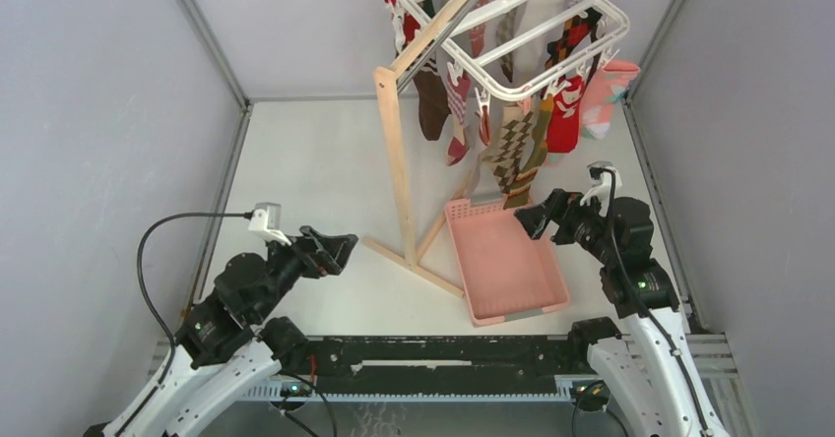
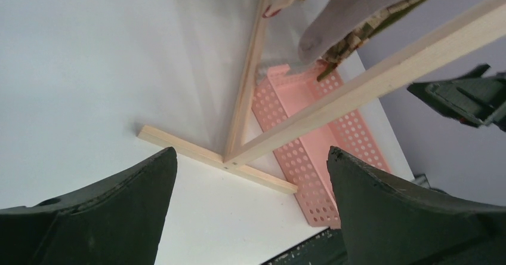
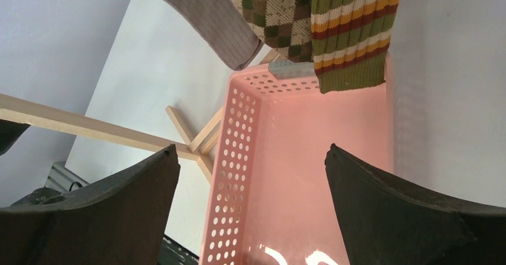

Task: Remove the socks clipped to the hanger
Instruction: Move the clothesline to the center of the board.

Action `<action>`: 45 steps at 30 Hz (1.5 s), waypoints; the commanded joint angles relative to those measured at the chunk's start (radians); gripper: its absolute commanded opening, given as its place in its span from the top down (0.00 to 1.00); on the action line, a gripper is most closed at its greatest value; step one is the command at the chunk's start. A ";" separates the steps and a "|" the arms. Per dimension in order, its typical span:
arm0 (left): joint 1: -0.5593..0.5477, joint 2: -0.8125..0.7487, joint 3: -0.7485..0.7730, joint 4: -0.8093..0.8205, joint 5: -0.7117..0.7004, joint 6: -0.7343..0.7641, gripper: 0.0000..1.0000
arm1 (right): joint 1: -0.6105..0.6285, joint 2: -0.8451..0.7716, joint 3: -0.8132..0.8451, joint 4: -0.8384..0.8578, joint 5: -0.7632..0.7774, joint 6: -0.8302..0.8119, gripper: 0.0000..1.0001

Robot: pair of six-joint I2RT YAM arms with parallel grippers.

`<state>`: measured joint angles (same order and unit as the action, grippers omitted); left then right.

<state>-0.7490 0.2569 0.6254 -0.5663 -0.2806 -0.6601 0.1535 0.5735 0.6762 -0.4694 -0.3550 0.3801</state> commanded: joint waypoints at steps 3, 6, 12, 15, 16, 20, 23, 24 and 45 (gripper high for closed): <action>-0.004 0.062 -0.014 0.094 0.223 0.057 0.00 | 0.007 -0.002 0.037 0.025 -0.036 -0.012 0.00; -0.006 0.049 -0.050 0.150 0.318 0.068 0.00 | 0.007 -0.008 0.037 0.037 -0.042 -0.010 0.00; -0.015 0.075 -0.101 0.222 0.419 0.072 0.00 | 0.006 -0.009 0.037 0.030 -0.022 -0.018 0.00; -0.037 0.102 -0.123 0.258 0.412 0.069 0.00 | 0.007 0.003 0.037 0.032 -0.021 -0.018 0.00; -0.047 0.109 -0.132 0.279 0.411 0.063 0.00 | 0.007 0.006 0.037 0.034 -0.021 -0.018 0.00; -0.072 0.150 -0.171 0.377 0.405 0.043 0.01 | 0.005 0.015 0.037 0.040 -0.021 -0.018 0.00; -0.097 0.198 -0.189 0.448 0.378 0.038 0.05 | 0.003 0.015 0.037 0.039 -0.022 -0.020 0.00; -0.102 0.215 -0.192 0.465 0.368 0.037 0.06 | 0.003 0.015 0.037 0.037 -0.019 -0.022 0.00; -0.173 0.489 -0.287 0.829 0.101 -0.078 0.30 | -0.001 0.016 0.049 0.019 -0.034 -0.017 0.00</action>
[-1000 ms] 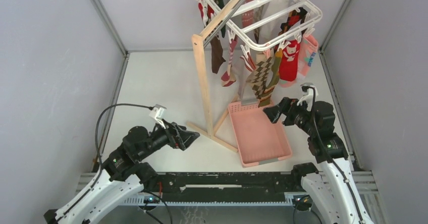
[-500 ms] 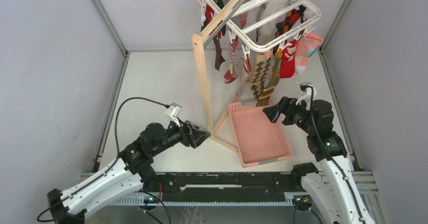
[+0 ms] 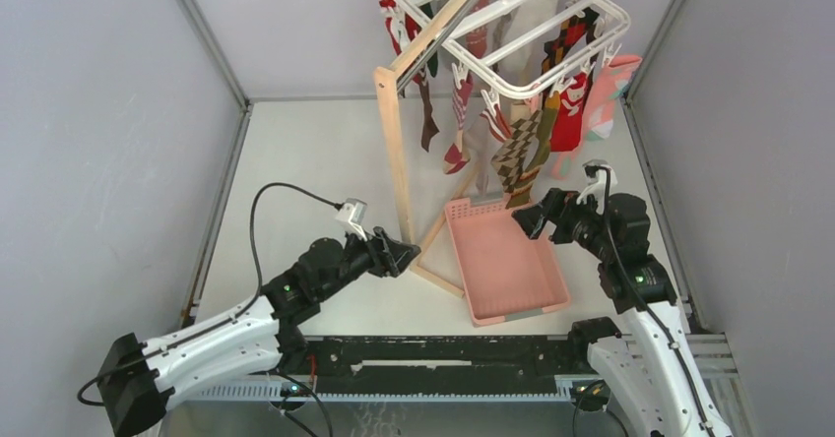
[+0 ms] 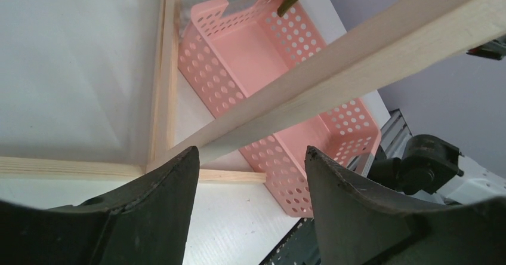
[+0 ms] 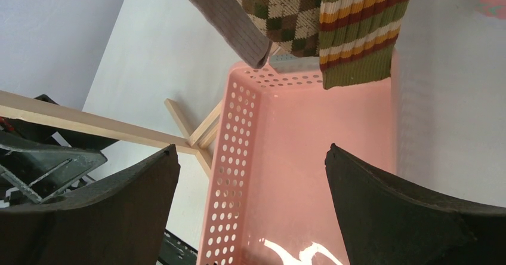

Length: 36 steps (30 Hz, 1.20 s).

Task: Remove the socks clipped to the hanger
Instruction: Move the clothesline to the center of the board.

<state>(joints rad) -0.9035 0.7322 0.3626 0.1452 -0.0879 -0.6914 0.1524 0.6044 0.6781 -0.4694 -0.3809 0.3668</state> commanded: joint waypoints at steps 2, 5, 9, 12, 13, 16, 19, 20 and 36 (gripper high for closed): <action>-0.023 0.029 -0.032 0.140 -0.129 -0.057 0.30 | 0.001 -0.016 0.048 0.017 -0.006 -0.001 0.00; -0.025 0.062 -0.041 0.178 -0.182 -0.065 0.30 | 0.001 -0.016 0.048 0.020 -0.013 0.006 0.00; -0.024 0.116 -0.024 0.207 -0.224 -0.060 0.29 | 0.003 -0.018 0.061 -0.001 -0.012 0.004 0.00; -0.025 0.150 -0.005 0.215 -0.245 -0.052 0.29 | 0.003 -0.030 0.061 -0.014 -0.008 -0.001 0.00; -0.025 0.163 0.002 0.215 -0.254 -0.050 0.29 | 0.003 -0.032 0.061 -0.020 -0.007 -0.002 0.00; -0.024 0.176 0.019 0.180 -0.318 -0.054 0.29 | 0.003 -0.038 0.061 -0.024 -0.010 -0.003 0.00; -0.023 0.166 0.029 0.135 -0.402 -0.054 0.29 | 0.001 -0.043 0.061 -0.028 -0.013 -0.005 0.00; -0.023 0.162 0.033 0.116 -0.430 -0.052 0.29 | 0.001 -0.044 0.061 -0.029 -0.013 -0.004 0.00; 0.161 0.201 0.083 0.006 -0.601 0.052 0.27 | -0.004 -0.066 0.074 -0.064 -0.043 -0.014 0.00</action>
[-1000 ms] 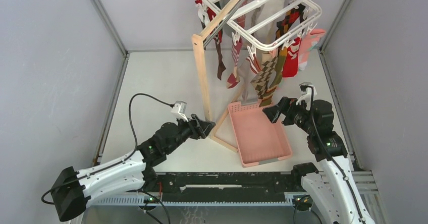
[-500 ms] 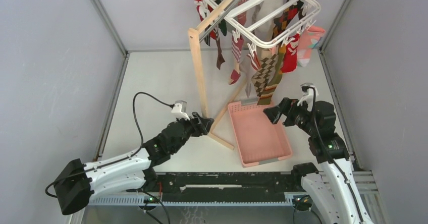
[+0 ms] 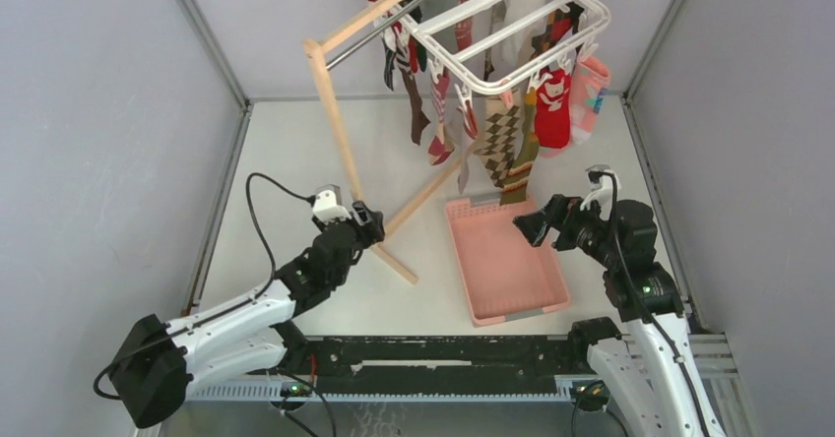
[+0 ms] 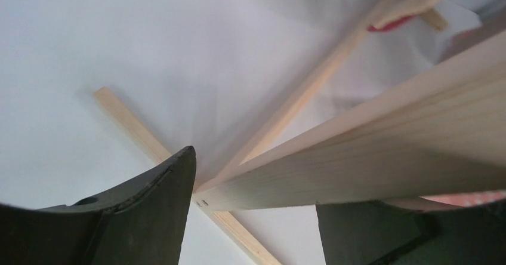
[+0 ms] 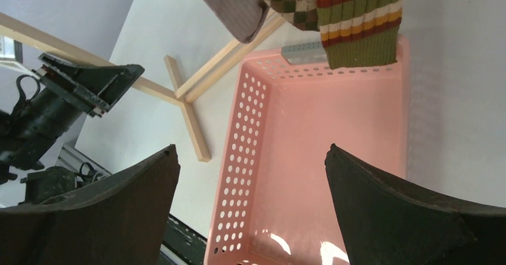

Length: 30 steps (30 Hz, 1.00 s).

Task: Remove the socks clipped to the hanger
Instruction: Move the clothesline to the center of the board.

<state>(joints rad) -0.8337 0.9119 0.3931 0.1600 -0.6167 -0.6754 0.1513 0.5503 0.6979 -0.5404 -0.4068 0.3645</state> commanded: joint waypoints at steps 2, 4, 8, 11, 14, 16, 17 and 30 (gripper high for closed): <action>0.146 0.029 0.051 -0.006 -0.061 0.042 0.26 | -0.002 -0.016 0.055 0.002 -0.020 -0.013 0.00; 0.175 0.033 0.058 -0.007 -0.060 0.057 0.26 | -0.002 -0.018 0.056 -0.001 -0.021 -0.014 0.00; 0.184 0.029 0.111 -0.110 -0.100 0.070 0.25 | -0.002 -0.019 0.056 -0.006 -0.026 -0.017 0.00; 0.184 0.008 0.159 -0.270 -0.136 0.013 0.24 | 0.000 -0.021 0.055 -0.010 -0.028 -0.019 0.00; 0.183 -0.021 0.216 -0.427 -0.146 -0.053 0.26 | -0.001 -0.024 0.055 -0.014 -0.030 -0.019 0.00; 0.180 -0.045 0.229 -0.499 -0.136 -0.088 0.30 | -0.001 -0.027 0.055 -0.015 -0.033 -0.019 0.00; 0.178 -0.059 0.230 -0.527 -0.133 -0.105 0.32 | -0.001 -0.027 0.054 -0.015 -0.034 -0.019 0.00; 0.162 -0.154 0.130 -0.628 -0.087 -0.201 0.68 | 0.001 -0.024 0.038 0.008 -0.067 -0.001 0.00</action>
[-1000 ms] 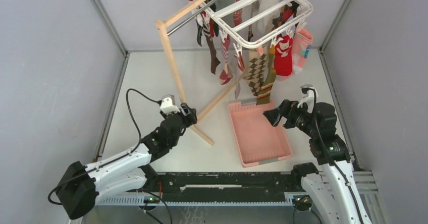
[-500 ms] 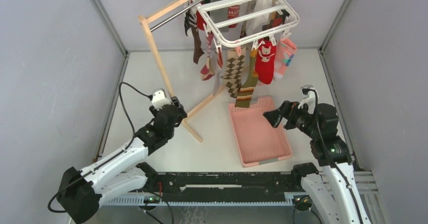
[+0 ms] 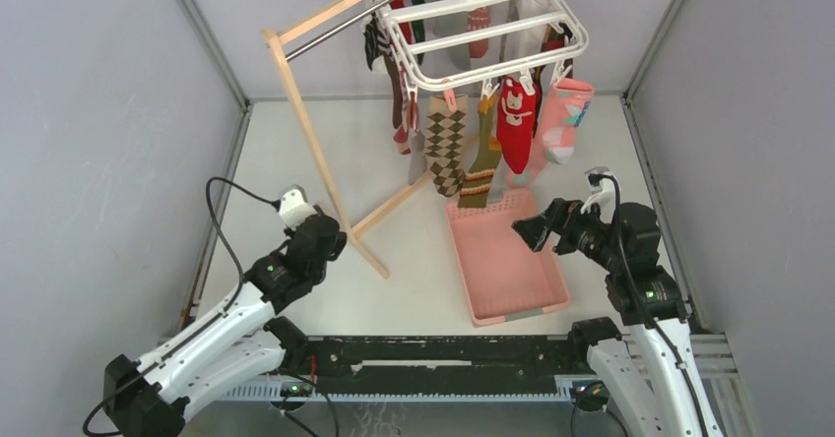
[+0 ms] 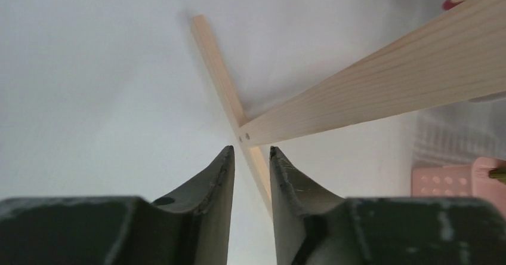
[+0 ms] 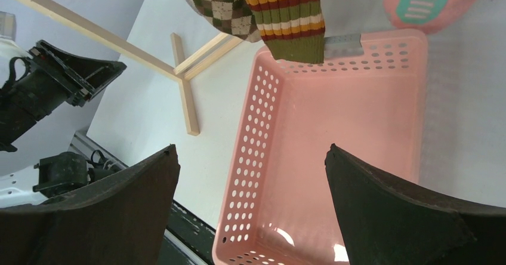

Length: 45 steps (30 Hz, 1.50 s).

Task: Remove the socks clipped to the hanger
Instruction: Move the clothesline to the center of the board.

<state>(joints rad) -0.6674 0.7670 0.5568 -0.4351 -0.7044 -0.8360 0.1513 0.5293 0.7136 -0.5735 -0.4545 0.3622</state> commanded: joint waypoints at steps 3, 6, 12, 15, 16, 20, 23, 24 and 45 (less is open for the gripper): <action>-0.027 -0.004 -0.053 -0.025 0.013 -0.051 0.78 | 0.001 -0.004 0.022 0.041 -0.023 0.002 0.00; -0.064 0.011 -0.072 -0.012 0.021 -0.072 0.86 | 0.001 -0.003 0.023 0.039 -0.023 0.004 0.00; -0.167 0.116 -0.116 0.103 0.010 -0.140 0.90 | 0.001 -0.005 0.010 0.051 -0.030 0.011 0.00; -0.183 0.242 -0.109 0.190 -0.001 -0.132 0.92 | 0.001 -0.006 0.009 0.054 -0.031 0.012 0.00; -0.182 0.292 -0.094 0.205 -0.015 -0.124 0.92 | 0.001 -0.006 0.010 0.054 -0.032 0.013 0.00; -0.170 0.476 0.004 0.221 -0.050 -0.080 0.94 | 0.001 -0.015 0.013 0.054 -0.037 0.015 0.00; -0.147 0.572 0.069 0.237 -0.050 -0.042 0.94 | -0.002 -0.012 0.024 0.044 -0.035 0.011 0.00; -0.136 0.593 0.083 0.249 -0.044 -0.028 0.95 | -0.002 -0.011 0.028 0.041 -0.033 0.009 0.00; 0.215 0.864 0.281 0.334 0.048 0.188 0.97 | -0.006 0.052 0.040 0.055 -0.031 -0.012 0.00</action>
<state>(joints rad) -0.4885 1.5974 0.7406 -0.2451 -0.7605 -0.7052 0.1501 0.5789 0.7136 -0.5655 -0.4808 0.3634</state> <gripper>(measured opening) 0.029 0.993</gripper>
